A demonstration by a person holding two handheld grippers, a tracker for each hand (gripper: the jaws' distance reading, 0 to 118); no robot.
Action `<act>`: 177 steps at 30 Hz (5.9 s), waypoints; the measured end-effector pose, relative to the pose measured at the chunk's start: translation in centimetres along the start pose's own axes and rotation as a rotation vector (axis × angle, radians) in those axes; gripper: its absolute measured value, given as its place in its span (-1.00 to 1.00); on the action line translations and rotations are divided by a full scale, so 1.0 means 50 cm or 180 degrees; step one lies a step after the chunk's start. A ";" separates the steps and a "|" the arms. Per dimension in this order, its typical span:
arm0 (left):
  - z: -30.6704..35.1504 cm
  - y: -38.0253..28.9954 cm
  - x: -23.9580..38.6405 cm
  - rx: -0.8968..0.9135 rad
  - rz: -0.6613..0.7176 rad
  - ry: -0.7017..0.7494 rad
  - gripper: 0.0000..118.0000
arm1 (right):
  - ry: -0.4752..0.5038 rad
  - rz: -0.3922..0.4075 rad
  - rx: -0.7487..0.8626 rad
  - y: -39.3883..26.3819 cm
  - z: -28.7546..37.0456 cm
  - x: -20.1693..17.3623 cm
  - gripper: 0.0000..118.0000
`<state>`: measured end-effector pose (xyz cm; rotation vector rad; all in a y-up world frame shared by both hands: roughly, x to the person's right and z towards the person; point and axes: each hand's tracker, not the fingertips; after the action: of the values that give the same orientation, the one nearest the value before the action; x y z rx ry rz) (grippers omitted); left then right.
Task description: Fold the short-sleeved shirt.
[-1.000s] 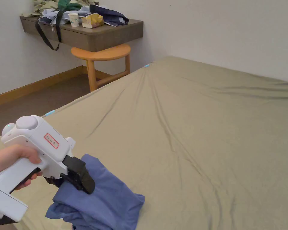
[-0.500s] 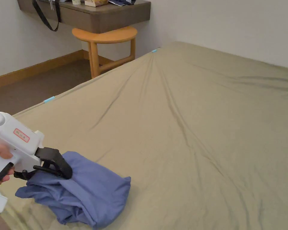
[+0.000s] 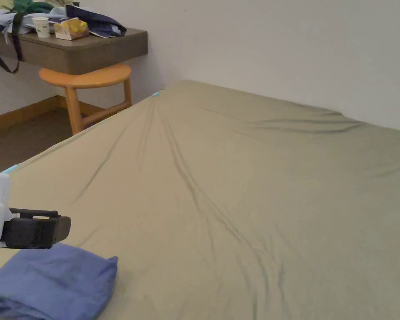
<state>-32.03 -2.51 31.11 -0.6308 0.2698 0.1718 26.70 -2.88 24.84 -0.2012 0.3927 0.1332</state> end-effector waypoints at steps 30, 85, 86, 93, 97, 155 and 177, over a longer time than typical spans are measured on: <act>0.218 -0.310 0.983 0.2079 -0.0424 -0.0491 -0.14 | -0.1119 -0.0237 0.0343 -0.174 0.284 0.324 -0.94; 0.216 -0.286 0.954 0.2038 -0.0383 -0.0451 -1.00 | -0.1226 -0.0161 0.0465 -0.145 0.267 0.294 -0.94; 0.216 -0.286 0.954 0.2038 -0.0380 -0.0453 -1.00 | -0.1226 -0.0157 0.0465 -0.145 0.267 0.294 -0.94; 0.218 -0.285 0.952 0.2023 -0.0393 -0.0452 -1.00 | -0.1218 -0.0161 0.0462 -0.145 0.268 0.292 -0.94; 0.218 -0.285 0.951 0.2039 -0.0393 -0.0450 -1.00 | -0.1211 -0.0149 0.0458 -0.145 0.268 0.291 -0.94; 0.230 -0.283 0.944 0.2026 -0.0309 -0.0535 1.00 | -0.1194 -0.0070 0.0456 -0.133 0.269 0.274 1.00; 0.234 -0.280 0.941 0.2019 -0.0343 -0.0513 1.00 | -0.1188 -0.0088 0.0478 -0.131 0.274 0.274 1.00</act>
<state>18.36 -3.02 33.85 -0.0006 0.1212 0.0264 45.36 -4.99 32.98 -0.0311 0.0276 0.1107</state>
